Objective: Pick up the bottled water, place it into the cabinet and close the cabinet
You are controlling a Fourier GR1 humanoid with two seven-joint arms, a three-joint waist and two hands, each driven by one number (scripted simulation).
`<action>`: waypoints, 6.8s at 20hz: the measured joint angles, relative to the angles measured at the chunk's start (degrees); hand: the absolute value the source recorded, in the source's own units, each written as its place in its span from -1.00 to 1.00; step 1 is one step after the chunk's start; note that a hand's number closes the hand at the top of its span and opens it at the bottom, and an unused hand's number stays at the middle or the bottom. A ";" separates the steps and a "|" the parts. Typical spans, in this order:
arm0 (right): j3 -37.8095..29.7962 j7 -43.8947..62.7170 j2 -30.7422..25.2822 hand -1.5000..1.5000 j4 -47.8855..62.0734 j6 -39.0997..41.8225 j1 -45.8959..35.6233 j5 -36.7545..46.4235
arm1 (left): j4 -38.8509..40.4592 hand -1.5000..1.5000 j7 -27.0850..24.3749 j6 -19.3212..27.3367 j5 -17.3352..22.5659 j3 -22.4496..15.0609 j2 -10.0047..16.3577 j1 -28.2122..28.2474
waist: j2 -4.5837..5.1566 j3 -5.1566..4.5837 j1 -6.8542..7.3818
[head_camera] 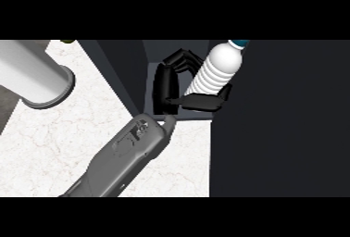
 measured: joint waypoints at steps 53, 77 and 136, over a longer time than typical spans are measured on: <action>1.38 4.20 -0.04 -1.00 1.26 1.18 -4.83 -4.53 | 36.20 -1.00 -17.57 -19.70 7.91 11.14 -0.03 -17.89 | -0.33 -0.01 0.39; 8.52 10.27 -2.32 1.00 0.70 0.16 -7.17 -3.65 | -18.77 -1.00 -7.03 -15.32 5.68 -6.64 7.87 22.91 | -0.72 -0.02 2.79; 52.55 47.88 -5.98 1.00 -0.78 -6.11 -51.27 16.87 | -50.39 -1.00 -15.56 -32.52 15.24 7.87 33.67 64.59 | -0.36 -0.74 5.29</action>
